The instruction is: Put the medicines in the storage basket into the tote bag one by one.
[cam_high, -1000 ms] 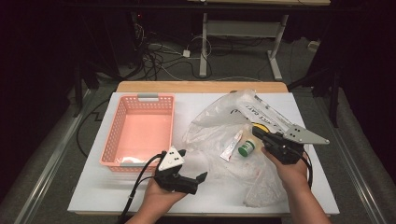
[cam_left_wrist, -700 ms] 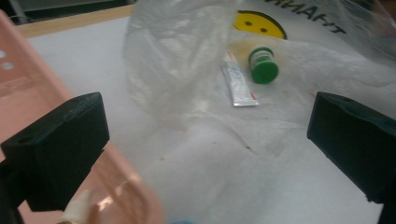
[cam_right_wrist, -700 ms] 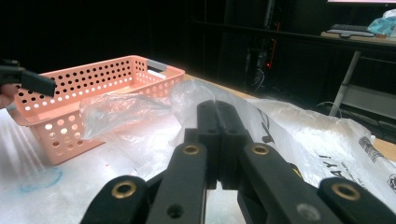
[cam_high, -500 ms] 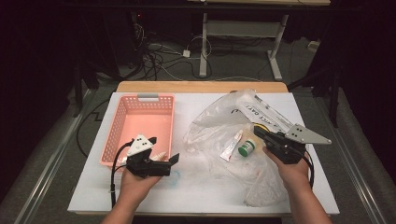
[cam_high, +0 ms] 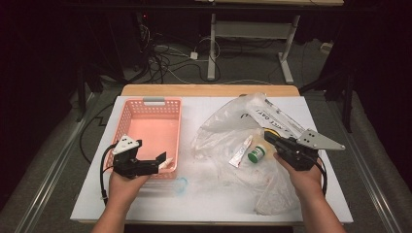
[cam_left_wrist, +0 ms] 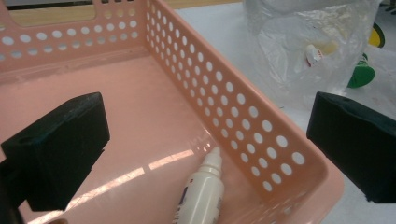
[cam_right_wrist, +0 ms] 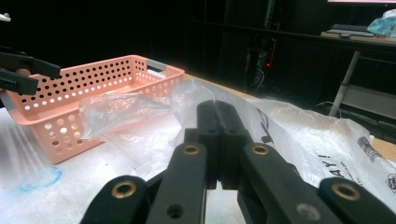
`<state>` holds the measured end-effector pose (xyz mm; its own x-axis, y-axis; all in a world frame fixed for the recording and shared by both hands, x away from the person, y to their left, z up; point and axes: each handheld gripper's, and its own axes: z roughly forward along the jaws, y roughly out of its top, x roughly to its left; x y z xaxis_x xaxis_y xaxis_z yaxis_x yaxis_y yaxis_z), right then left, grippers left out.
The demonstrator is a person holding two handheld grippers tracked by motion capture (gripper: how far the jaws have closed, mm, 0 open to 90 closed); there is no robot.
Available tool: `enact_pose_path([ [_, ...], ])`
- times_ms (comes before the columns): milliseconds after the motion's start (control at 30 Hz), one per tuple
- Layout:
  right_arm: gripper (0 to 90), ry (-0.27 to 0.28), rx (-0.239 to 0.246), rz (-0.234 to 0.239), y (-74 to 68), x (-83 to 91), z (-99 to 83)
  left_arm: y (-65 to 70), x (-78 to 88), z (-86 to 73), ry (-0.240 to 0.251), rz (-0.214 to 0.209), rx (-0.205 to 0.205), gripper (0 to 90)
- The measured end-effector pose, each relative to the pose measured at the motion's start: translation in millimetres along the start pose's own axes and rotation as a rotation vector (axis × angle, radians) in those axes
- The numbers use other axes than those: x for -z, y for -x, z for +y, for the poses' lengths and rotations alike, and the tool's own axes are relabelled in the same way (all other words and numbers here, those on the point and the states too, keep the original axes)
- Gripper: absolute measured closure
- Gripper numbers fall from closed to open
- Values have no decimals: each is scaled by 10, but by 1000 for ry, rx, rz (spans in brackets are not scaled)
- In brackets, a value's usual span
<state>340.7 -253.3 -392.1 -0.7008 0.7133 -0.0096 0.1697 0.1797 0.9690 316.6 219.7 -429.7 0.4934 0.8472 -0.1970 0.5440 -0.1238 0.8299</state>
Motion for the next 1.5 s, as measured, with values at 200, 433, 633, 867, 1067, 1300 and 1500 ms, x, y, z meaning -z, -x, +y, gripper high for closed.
enact_pose_path([
  [200,900,-4,-1,0,1,-3,-6,-43,26,0,4,-1,22,0],
  [433,900,-11,0,2,-4,-14,-16,-40,44,52,-22,-12,6,0],
  [633,900,-8,-1,0,-3,-11,-11,-47,7,135,-69,-13,-3,0],
  [867,900,-4,-3,-1,-4,-5,-6,-57,-121,264,-209,-23,-11,34],
  [1067,900,-4,-5,-1,-3,-3,-9,-83,-281,368,-391,-6,-53,127],
  [1300,900,2,-15,-1,-1,8,-4,-77,-479,456,-553,-36,-77,221],
  [1500,900,-5,-19,1,12,4,-20,-79,-686,492,-696,-85,-86,271],
])
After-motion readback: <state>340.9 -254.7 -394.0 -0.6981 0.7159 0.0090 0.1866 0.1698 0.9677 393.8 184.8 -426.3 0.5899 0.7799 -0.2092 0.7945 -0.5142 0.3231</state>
